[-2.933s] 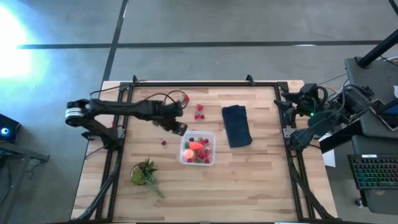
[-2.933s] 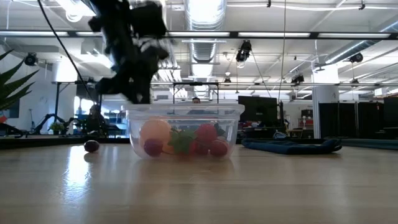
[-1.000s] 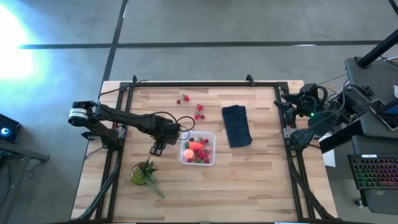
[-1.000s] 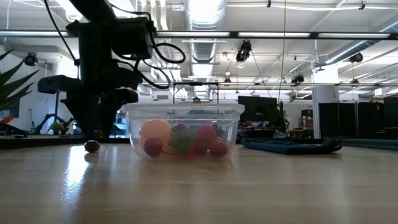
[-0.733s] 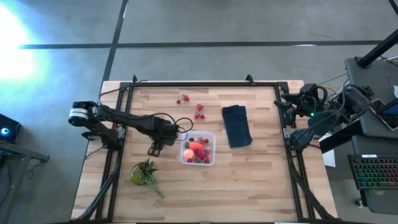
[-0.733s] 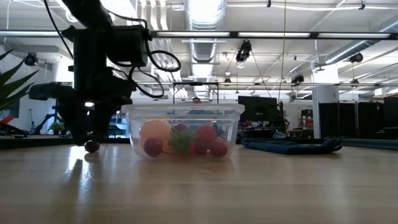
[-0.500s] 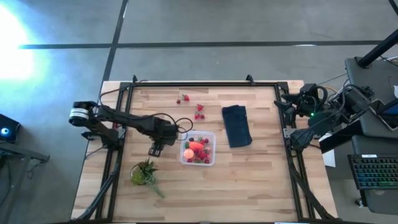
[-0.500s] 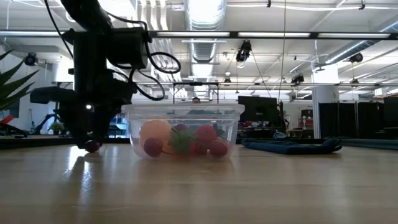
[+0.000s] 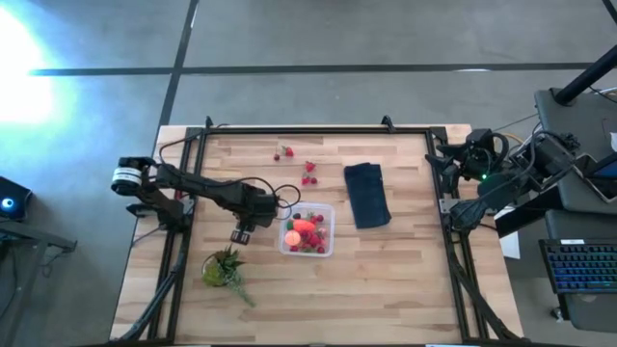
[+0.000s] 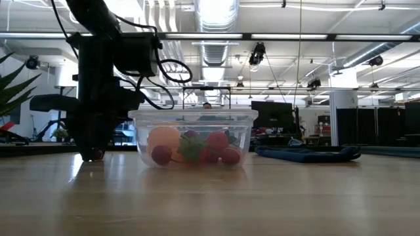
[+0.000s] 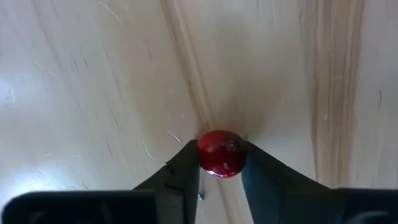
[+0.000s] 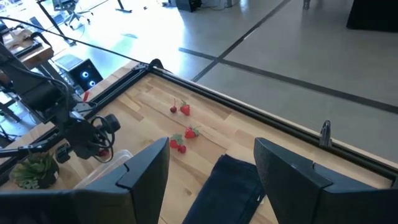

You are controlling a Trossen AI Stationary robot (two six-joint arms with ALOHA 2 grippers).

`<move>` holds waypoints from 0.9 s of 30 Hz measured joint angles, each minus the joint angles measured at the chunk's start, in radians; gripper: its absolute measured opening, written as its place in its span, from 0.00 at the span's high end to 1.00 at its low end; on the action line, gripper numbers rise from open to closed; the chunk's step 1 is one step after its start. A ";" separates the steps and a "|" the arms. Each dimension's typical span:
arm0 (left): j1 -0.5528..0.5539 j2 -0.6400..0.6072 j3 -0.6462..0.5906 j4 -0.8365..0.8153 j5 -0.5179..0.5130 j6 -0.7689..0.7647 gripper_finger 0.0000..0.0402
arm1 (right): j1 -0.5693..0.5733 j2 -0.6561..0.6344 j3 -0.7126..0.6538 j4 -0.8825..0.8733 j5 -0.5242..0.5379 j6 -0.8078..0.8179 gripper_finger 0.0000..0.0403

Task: Pick and placing Produce into tupperware
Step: Put the red cherry into the transparent bin

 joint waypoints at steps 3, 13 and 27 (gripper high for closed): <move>0.000 0.000 0.000 0.002 0.000 0.000 0.83 | 0.000 0.000 0.000 0.000 0.001 0.000 0.44; 0.001 -0.074 0.201 -0.048 -0.072 -0.052 0.84 | 0.000 0.000 0.000 0.000 0.003 0.008 0.44; -0.001 0.091 0.345 0.191 -0.024 -0.211 0.57 | 0.000 0.000 0.000 0.000 -0.005 0.009 0.44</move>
